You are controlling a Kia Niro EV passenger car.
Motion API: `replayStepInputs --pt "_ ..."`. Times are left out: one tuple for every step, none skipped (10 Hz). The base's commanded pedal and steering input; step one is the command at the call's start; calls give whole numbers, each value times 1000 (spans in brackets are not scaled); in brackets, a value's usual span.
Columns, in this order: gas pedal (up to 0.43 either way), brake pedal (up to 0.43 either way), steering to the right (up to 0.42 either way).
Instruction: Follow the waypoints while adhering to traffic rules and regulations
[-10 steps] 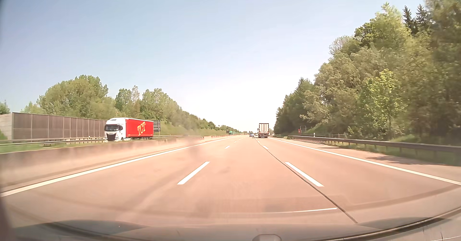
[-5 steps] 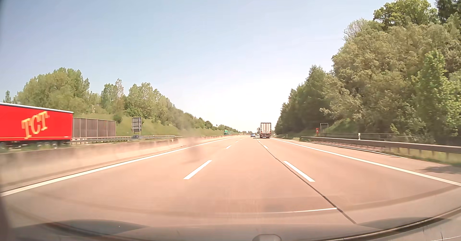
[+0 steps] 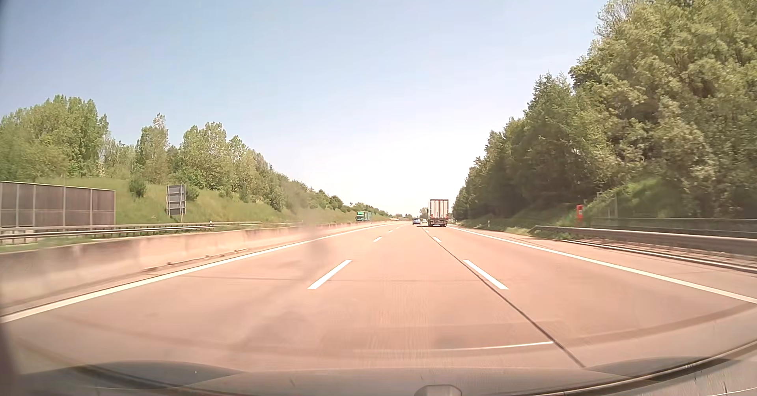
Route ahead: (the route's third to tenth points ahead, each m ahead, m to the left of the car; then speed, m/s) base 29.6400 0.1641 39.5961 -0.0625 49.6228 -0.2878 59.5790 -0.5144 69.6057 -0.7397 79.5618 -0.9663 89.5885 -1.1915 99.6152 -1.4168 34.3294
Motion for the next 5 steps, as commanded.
replayStepInputs --pt "138 0 2" --pt "138 0 2" --pt "138 0 2" --pt "138 0 2" --pt "130 0 2"
